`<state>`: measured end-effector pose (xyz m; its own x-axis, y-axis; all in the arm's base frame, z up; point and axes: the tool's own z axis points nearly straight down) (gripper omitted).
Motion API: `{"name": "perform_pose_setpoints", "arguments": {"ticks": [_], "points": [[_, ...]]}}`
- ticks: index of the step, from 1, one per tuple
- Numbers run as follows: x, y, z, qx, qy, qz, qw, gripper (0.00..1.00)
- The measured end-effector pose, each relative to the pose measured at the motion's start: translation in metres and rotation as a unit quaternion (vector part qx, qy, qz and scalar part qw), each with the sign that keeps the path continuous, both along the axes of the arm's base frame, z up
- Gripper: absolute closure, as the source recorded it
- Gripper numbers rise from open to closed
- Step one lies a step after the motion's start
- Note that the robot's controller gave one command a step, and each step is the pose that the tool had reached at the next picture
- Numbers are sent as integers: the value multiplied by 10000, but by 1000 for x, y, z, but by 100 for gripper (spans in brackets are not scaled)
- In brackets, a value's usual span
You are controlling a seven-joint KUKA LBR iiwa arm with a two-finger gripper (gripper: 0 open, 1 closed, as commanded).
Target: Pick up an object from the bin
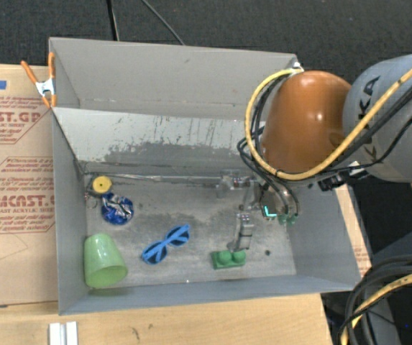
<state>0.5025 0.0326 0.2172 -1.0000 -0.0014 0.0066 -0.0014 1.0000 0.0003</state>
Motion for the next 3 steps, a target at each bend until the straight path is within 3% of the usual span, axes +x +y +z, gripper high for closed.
{"name": "perform_pose_setpoints", "arguments": {"ticks": [1, 2, 3], "points": [[-19, 7, -93, 3, 5, 682, 9977, 0], [14, -66, -149, 0, -19, 1839, 9829, 0], [14, -63, -147, 11, -24, 1851, 9827, 100]]}}
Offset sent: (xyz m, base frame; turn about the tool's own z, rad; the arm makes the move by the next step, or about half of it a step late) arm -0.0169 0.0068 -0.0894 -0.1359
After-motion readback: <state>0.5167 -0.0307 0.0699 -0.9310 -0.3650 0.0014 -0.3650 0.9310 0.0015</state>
